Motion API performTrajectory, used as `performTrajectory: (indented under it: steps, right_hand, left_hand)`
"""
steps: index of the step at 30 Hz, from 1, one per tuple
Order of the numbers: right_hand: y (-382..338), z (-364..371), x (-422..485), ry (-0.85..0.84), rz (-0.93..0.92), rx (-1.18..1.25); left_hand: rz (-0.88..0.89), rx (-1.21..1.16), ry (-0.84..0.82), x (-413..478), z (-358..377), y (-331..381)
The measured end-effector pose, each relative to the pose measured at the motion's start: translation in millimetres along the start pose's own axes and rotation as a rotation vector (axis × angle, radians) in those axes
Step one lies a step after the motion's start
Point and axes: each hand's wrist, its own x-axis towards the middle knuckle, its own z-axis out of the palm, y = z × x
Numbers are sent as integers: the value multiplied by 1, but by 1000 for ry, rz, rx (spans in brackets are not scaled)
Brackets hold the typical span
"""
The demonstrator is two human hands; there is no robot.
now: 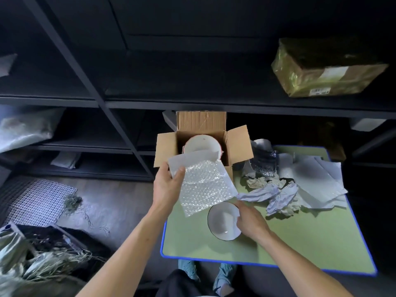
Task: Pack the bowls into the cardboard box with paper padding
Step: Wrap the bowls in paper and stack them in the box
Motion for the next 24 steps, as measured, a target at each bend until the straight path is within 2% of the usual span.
performTrajectory:
  steps: [11,15,24]
  right_hand:
    - [-6,-96,-61,39,-132,-81]
    - [-24,-130,-76,131,-180,-29]
    - [-70,-139,-64,307,-261,108]
  left_hand:
    - [35,22,-45,-3,5,6]
    - [23,5,-75,-8,13,13]
    - [10,-181,-324,-42,13,27]
